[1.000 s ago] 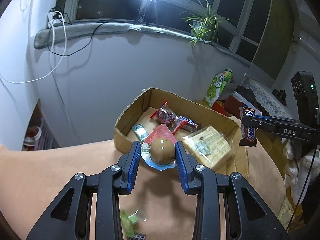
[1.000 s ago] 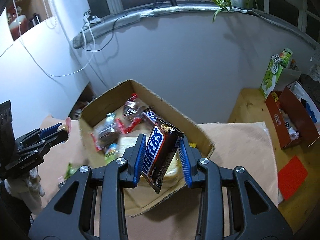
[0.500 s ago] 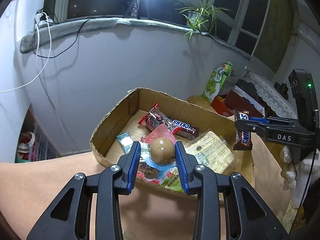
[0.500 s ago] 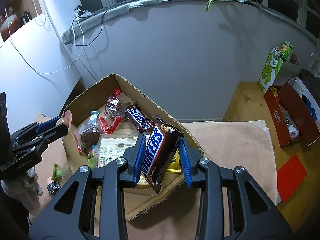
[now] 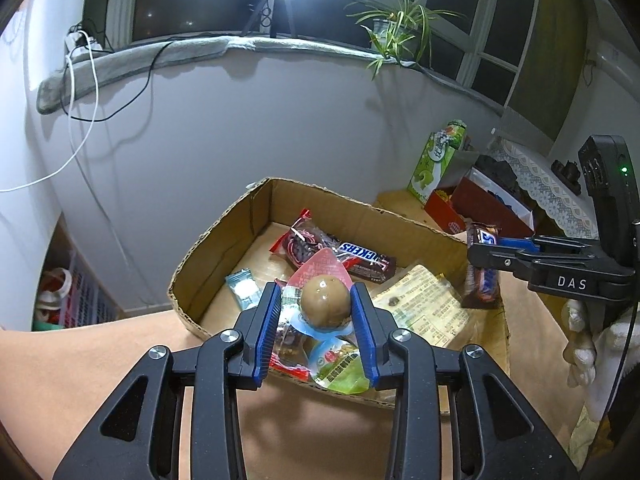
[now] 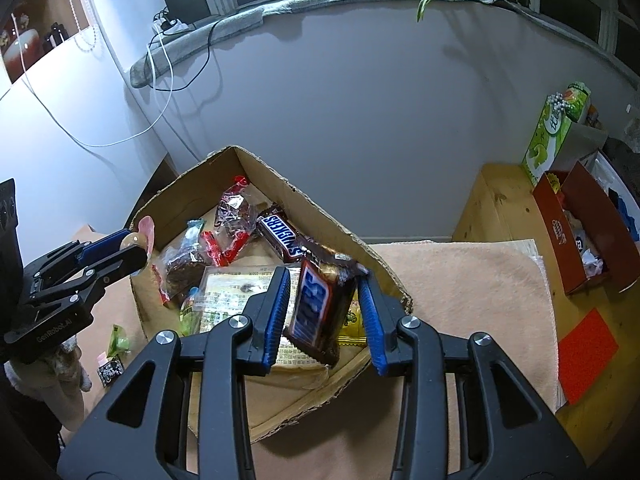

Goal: Organize snacks
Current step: 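Carry both snacks into the box and open both grippers, then move both grippers back over the last snacks on the table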

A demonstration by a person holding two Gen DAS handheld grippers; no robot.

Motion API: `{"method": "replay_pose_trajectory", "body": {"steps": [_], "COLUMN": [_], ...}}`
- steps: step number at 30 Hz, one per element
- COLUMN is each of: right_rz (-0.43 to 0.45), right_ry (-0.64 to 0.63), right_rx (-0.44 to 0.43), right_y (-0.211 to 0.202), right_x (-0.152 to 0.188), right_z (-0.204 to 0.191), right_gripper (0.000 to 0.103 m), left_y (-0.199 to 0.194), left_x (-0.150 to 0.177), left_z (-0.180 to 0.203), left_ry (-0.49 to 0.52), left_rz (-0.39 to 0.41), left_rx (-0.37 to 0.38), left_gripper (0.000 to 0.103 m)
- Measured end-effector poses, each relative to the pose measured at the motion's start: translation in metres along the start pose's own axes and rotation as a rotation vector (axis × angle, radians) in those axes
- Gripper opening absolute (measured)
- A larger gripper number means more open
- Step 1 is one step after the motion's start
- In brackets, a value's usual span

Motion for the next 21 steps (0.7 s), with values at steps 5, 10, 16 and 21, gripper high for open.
{"method": "replay_pose_trajectory", "body": {"steps": [5,10,16,21], "right_rz": [0.022,0.022,0.032,0.038], "right_ry": [-0.002,-0.011,-0.014,-0.026], "right_rx": [0.005,-0.001,-0.011,-0.033], "right_y": [-0.008,-0.015,-0.026,-0.039], "right_x": [0.000,0.002,0.007,0.015], "right_z": [-0.004,-0.010,-0.018,-0.028], "right_gripper": [0.051,0.051,0.051,0.051], "left_y": [-0.003,-0.012,-0.028,-0.049], "left_x": [0.000,-0.001,-0.002,0.005], "left_z": [0.002,0.003,0.005,0.002], "left_ry": [0.010,0.011,0.011,0.011], "left_rz": [-0.002,0.014,0.036,0.055], "left_rx": [-0.008,-0.009,-0.010,-0.017], "left_gripper": [0.035,0.035,0.035,0.035]}}
Point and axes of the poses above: each gripper's, at about its wrist camera, not at the fingertips, and y roughly the way its jaws point, z to its right, x to its underside, the point moved 3 cm from there along y, roughly the way its jaws point, and after that the axes turned 1 degree about y, right-handed, at the moved point
